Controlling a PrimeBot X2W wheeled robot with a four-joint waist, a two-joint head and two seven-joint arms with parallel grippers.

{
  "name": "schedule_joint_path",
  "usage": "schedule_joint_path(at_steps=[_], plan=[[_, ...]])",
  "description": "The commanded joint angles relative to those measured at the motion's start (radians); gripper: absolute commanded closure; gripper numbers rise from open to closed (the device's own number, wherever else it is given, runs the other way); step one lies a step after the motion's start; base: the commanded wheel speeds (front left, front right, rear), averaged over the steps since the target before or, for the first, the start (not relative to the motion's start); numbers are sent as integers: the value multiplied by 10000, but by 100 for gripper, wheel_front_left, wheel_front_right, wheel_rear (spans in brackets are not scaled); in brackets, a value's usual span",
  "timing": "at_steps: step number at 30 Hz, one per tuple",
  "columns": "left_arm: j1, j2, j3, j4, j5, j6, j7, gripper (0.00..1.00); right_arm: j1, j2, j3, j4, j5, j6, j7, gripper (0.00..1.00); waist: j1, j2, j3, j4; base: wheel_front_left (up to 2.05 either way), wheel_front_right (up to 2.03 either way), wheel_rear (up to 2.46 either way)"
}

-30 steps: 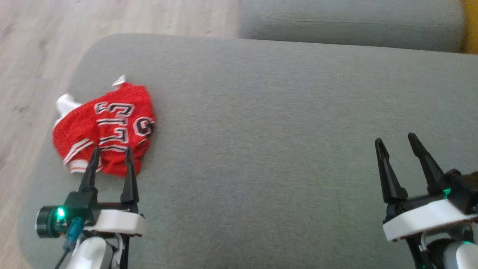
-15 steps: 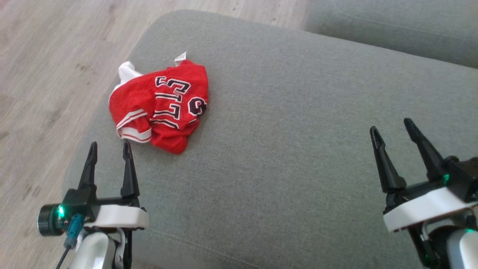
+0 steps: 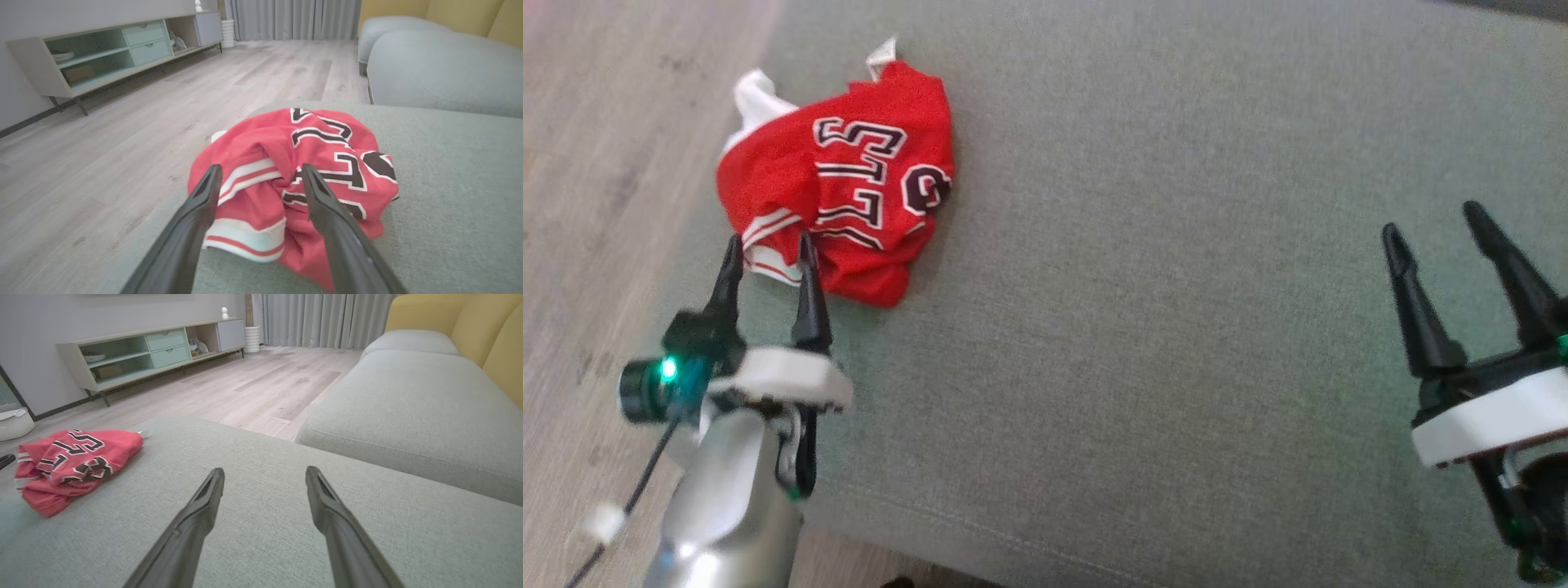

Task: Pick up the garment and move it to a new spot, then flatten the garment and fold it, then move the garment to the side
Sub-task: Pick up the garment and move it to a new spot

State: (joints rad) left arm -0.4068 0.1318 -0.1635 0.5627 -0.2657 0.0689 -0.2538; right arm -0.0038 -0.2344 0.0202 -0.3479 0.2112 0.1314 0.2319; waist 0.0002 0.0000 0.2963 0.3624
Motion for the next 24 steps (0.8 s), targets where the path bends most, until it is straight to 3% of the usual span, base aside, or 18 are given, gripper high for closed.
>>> schedule_joint_path(at_steps=[1,5,12,13,14,15,19,24], plan=[[-807,113,269,462,-59,-177,-28,0,-303,-262,65,-502,78,-7,116,0,-2,0,657,-177,0,0,0],[-2031,40,210,2282,-253,-526,321,0,-431,-457,-80,-568,198,-7,208,0,-2,0,1067,-283,0,0,0],[-3302,37,217,4954,-540,-684,1569,0,-571,-425,-209,-373,320,-7,147,0,-2,0,1107,-493,0,0,0],[-3409,47,211,5120,-562,-740,1548,11,-573,-383,-235,-335,320,-7,115,0,-2,0,1073,-518,0,0,0],[-3505,91,165,5214,-519,-769,1407,65,-570,-348,-258,-288,316,-7,84,0,-2,0,1019,-539,0,0,0],[-3593,149,171,5225,-495,-735,1085,100,-568,-307,-285,-253,315,-7,40,0,-2,0,959,-553,0,0,0],[-3805,366,233,5063,-376,-450,119,100,-489,-79,-468,-107,335,-7,-118,0,-2,0,558,-506,0,0,0],[-3788,648,391,3917,-163,-140,-70,100,-440,135,-437,104,209,-7,-372,0,-2,0,-200,-544,0,0,0]])
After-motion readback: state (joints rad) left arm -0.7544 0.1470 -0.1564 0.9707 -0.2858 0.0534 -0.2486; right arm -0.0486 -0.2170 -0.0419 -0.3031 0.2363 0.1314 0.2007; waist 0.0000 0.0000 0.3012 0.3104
